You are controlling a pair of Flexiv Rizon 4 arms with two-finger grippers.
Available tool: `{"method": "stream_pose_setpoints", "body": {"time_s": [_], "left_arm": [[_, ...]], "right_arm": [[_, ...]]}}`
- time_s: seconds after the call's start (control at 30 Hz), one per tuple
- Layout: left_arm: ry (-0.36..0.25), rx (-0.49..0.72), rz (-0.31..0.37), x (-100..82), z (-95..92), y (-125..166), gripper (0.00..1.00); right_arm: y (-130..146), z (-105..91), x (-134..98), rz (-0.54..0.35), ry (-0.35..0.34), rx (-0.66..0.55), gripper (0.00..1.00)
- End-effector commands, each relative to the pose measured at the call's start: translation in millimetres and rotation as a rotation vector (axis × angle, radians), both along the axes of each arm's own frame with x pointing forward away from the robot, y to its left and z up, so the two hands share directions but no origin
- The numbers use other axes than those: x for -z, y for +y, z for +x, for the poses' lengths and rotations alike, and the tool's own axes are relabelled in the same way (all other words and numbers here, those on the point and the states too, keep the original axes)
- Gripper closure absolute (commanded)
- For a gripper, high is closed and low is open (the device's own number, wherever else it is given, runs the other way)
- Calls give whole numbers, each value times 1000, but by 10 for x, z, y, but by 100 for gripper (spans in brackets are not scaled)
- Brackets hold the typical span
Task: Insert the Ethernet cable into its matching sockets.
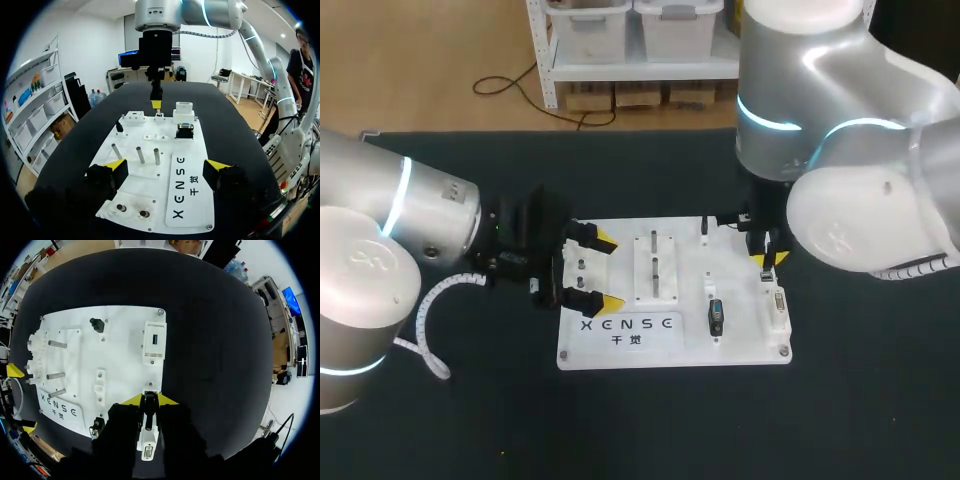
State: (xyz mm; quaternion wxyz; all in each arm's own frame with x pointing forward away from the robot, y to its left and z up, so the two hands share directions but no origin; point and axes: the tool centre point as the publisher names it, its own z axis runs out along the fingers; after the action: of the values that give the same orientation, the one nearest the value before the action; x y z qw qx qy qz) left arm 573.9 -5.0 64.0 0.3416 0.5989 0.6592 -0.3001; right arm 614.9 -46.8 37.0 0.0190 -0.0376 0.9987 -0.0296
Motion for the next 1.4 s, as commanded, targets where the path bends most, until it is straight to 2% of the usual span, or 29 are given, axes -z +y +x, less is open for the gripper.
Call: {"method": "stream_pose_setpoints", "body": {"time_s": [0.03,0.8,1.4], "left_arm": [[-5,-1,-6,16,-6,10,0],[-5,-1,-6,16,-6,10,0],[-5,-1,-6,16,-6,10,0]], "right_arm": [[-11,3,14,0,-2,-1,100],[-20,38,75,12,-8,-25,100],[-44,-7,141,21,10,-31,100]]}}
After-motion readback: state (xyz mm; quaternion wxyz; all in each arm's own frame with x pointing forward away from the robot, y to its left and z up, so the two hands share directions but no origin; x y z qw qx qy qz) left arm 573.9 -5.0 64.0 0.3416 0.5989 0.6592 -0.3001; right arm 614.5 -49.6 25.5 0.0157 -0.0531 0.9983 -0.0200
